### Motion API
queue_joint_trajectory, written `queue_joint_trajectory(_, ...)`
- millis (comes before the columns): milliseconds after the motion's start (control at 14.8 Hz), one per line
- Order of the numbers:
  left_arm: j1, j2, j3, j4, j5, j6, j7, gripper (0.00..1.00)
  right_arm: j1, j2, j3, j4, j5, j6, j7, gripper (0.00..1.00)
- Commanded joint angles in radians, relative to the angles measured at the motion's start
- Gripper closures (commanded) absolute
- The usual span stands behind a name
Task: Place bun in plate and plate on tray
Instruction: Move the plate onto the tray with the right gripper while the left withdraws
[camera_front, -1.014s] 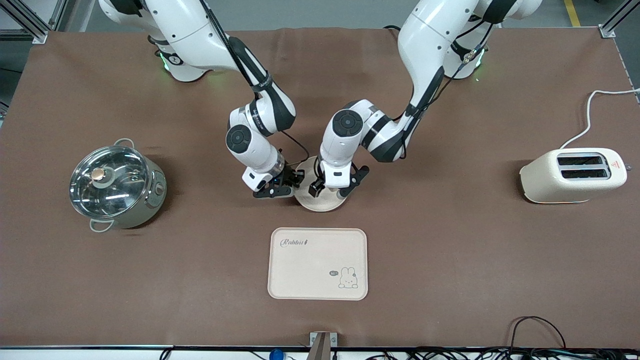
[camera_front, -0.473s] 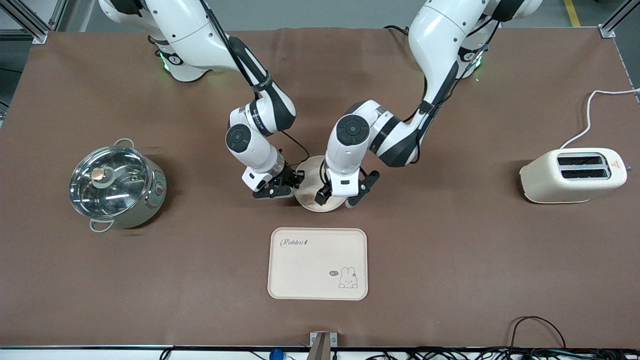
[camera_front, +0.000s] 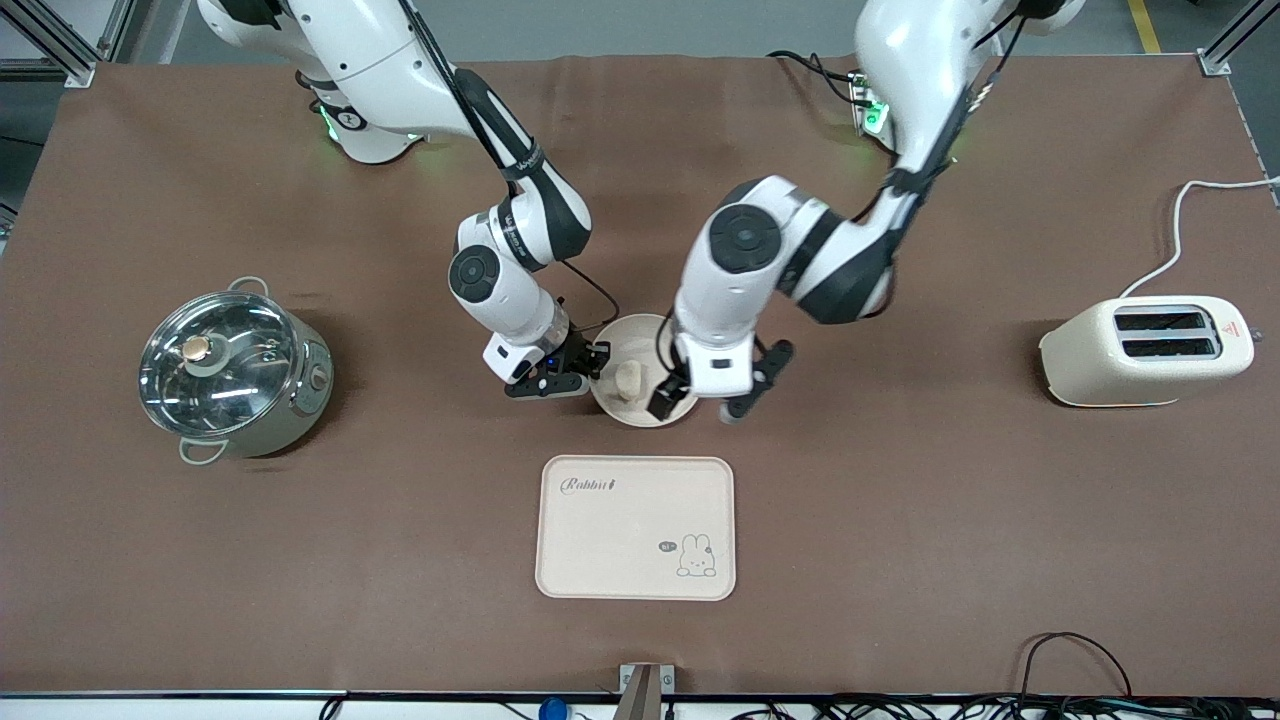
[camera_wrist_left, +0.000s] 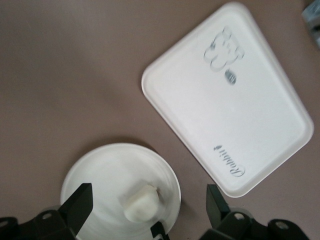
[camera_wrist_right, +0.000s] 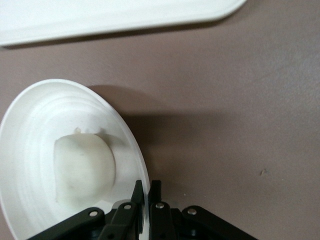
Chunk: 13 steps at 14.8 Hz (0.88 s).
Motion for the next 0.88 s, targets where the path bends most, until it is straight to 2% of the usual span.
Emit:
queue_joint_trajectory(0,0.088,-0.141,-0.003,-0.007,0.018,-0.149,0.187,0.00,-0.019,-0.048,0.000,-0.003,0.020,-0.005,-0.016,0.97)
queue_joint_trajectory(135,0.183,-0.238,-0.004,-0.007,0.017,-0.264,0.421,0.00,-0.035,-0.051,-0.002,0.033,0.020,-0.004,-0.017,0.97)
queue_joint_trajectory(338,0.305,-0.356,-0.003,-0.007,0.032,-0.410,0.733,0.00,-0.084,-0.020,0.000,0.147,0.020,-0.008,-0.017,0.97)
queue_joint_trajectory(608,0.456,-0.493,-0.006,-0.007,0.051,-0.577,1.107,0.00,-0.136,0.119,0.000,0.314,0.048,-0.013,-0.014,0.97)
queue_joint_trajectory(811,0.526,-0.548,-0.004,-0.021,0.038,-0.658,1.261,0.00,-0.145,0.220,0.000,0.447,0.111,-0.016,-0.008,0.98)
